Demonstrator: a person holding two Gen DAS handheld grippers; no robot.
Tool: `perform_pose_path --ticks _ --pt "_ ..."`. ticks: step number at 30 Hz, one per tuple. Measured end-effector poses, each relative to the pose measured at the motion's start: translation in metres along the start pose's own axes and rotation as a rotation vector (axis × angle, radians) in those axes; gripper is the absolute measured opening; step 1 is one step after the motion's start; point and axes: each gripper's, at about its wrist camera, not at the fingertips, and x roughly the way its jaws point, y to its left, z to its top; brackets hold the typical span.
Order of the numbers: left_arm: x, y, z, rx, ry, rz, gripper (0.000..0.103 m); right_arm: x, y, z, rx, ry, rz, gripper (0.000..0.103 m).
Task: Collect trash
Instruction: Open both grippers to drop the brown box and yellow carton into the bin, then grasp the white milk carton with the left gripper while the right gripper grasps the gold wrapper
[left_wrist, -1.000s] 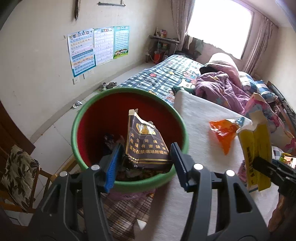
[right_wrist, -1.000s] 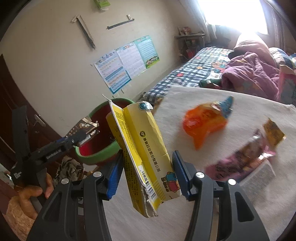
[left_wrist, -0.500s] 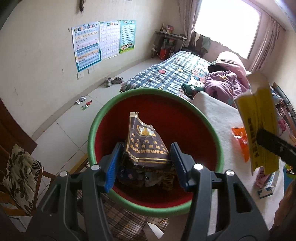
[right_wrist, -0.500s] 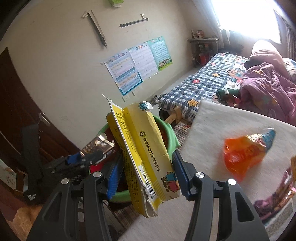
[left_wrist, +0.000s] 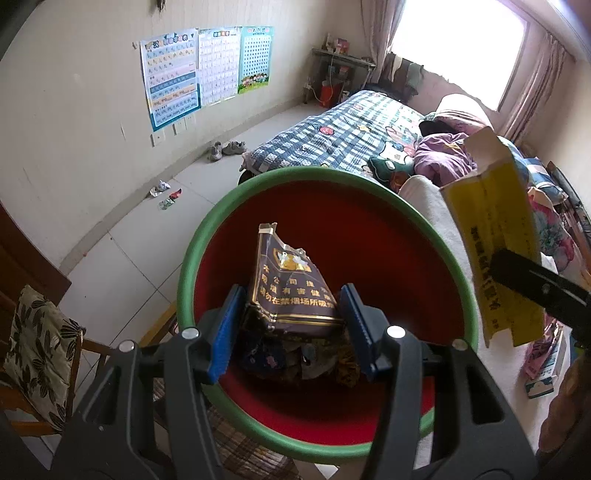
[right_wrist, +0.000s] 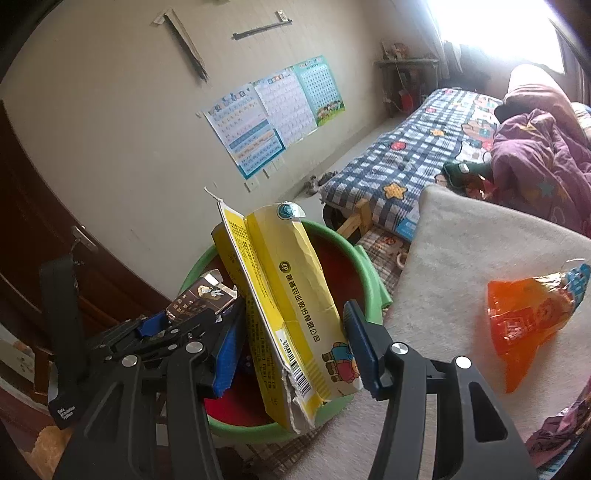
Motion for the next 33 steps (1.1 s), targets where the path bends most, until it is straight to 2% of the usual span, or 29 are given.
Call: perform_pose_path --ticks 3,7,13,17,20,22,25,28,33 --pt "0.002 -0.002 0.002 0.006 0.004 0.0 0.052 0.006 0.0 0.0 0.009 0.006 0.004 0.056" --pt "0.002 -0.004 0.003 0.006 -0.006 0.016 0.072 0.004 -0.003 0.001 0.034 -0.005 0.024 0.06" --pt "-0.009 -0.011 -0.003 -0.002 -0.028 0.024 0.075 -0.027 -0.018 -0.005 0.047 -0.057 -0.017 0.063" --pt "-0.02 -0.028 -0.007 0.017 -0.058 0.005 0.075 -0.063 -0.051 -0.018 0.074 -0.119 -0.115 0.067" --pt "-0.025 -0.045 -0.01 0.039 -0.065 -0.021 0.075 -0.092 -0.092 -0.029 0.115 -0.159 -0.225 0.067" --pt "-0.028 -0.061 -0.015 0.059 -0.06 -0.052 0.075 -0.111 -0.127 -0.036 0.143 -0.178 -0.333 0.067" --pt "-0.032 -0.091 -0.025 0.127 -0.043 -0.122 0.077 -0.134 -0.172 -0.046 0.179 -0.178 -0.449 0.067" --pt "-0.034 -0.13 -0.043 0.201 -0.013 -0.201 0.078 -0.146 -0.219 -0.051 0.168 -0.128 -0.546 0.067" --pt "-0.041 -0.189 -0.067 0.31 0.032 -0.3 0.079 -0.138 -0.275 -0.053 0.122 0.0 -0.584 0.067"
